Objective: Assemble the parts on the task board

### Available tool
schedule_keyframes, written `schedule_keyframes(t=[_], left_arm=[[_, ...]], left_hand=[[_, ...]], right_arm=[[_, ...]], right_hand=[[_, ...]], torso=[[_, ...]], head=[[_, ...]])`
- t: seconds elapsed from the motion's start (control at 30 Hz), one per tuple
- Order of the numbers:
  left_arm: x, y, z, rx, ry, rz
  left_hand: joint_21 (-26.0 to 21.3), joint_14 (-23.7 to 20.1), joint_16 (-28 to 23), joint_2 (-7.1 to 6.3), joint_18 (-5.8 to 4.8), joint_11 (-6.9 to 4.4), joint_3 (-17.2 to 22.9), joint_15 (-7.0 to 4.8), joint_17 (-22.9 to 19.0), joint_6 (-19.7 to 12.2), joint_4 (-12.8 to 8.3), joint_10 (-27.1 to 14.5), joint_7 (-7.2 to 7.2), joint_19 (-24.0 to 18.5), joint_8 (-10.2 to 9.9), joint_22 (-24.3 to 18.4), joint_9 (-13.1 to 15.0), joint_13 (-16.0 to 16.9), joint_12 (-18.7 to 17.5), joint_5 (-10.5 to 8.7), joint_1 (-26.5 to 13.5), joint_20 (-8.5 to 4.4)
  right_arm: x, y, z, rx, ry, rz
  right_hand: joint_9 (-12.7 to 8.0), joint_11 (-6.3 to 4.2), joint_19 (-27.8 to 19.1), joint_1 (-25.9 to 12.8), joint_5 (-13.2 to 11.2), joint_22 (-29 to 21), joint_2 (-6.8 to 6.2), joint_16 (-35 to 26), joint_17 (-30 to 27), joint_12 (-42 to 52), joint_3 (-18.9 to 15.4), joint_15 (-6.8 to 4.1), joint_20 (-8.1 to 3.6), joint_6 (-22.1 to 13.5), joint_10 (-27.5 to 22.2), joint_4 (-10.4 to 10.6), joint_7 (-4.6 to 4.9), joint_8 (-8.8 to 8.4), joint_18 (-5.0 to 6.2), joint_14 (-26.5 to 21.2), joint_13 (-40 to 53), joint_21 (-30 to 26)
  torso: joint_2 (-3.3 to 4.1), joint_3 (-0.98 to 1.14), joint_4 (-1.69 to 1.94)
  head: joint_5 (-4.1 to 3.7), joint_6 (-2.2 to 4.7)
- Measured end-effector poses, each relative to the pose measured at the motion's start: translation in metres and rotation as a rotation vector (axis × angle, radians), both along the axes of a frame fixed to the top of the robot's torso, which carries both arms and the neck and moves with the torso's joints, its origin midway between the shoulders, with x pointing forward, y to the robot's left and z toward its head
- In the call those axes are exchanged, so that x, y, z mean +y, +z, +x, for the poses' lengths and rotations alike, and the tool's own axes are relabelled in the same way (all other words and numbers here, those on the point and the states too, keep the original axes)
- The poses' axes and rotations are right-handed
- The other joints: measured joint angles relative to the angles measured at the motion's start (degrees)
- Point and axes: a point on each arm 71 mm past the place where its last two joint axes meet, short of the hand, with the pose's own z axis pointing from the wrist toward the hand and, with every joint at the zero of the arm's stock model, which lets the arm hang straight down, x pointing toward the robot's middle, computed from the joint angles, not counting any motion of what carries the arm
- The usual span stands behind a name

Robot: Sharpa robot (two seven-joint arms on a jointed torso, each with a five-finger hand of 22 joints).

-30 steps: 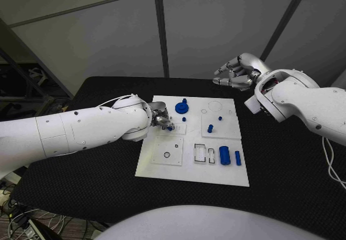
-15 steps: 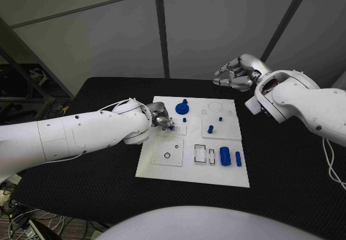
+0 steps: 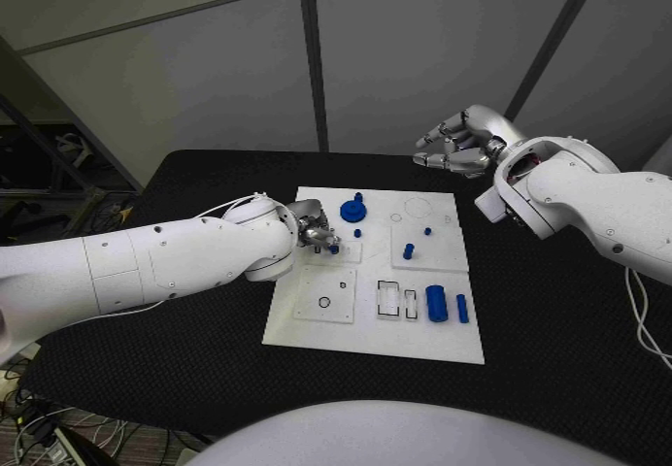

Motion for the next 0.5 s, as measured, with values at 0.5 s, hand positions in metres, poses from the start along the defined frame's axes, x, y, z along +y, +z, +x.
schedule_keyframes(t=[0.5], left_arm=[[-0.0012, -0.0001, -0.0005, -0.008, -0.022, 0.022]], left_hand=[[0.0, -0.2, 0.0, 0.01, -0.01, -0.10, 0.1, -0.11, 0.0, 0.0, -0.1, -0.2, 0.02, 0.0, 0.2, 0.0, -0.2, -0.2, -0.2, 0.20, 0.0, 0.00]], right_arm=[[0.0002, -0.0002, 0.0002, 0.001, 0.000, -0.001]], right_hand=[[0.0, 0.00, 0.0, 0.0, 0.0, 0.0, 0.00, 0.0, 0.0, 0.0, 0.0, 0.00, 0.00, 0.0, 0.0, 0.0, 0.00, 0.00, 0.01, 0.0, 0.0, 0.0]], torso=[[-0.02, -0.03, 0.04]], head=[[0.00, -0.31]])
